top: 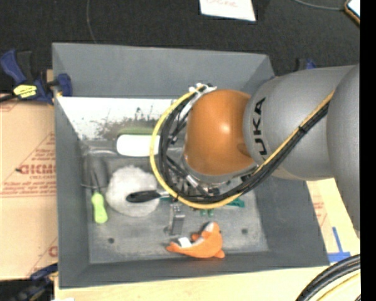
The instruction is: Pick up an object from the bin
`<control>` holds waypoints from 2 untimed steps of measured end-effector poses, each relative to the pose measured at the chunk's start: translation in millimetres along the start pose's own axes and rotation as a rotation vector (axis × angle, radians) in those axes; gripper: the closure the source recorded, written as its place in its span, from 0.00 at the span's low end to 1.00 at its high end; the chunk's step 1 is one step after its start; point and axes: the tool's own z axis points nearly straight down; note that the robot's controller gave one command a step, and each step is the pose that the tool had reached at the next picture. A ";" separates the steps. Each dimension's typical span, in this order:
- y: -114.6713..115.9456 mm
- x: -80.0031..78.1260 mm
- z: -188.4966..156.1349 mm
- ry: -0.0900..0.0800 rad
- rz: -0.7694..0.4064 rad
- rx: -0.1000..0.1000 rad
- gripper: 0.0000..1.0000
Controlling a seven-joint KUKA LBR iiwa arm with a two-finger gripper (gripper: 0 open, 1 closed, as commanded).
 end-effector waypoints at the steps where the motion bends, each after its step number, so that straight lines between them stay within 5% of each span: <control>1: 0.0 0.0 0.1 0.000 0.000 0.000 0.00; 2: 2.1 -16.6 25.8 0.001 0.041 -0.001 0.00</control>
Offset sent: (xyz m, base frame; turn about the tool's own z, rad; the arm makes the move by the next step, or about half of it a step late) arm 0.0155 0.0028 -0.0250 0.0431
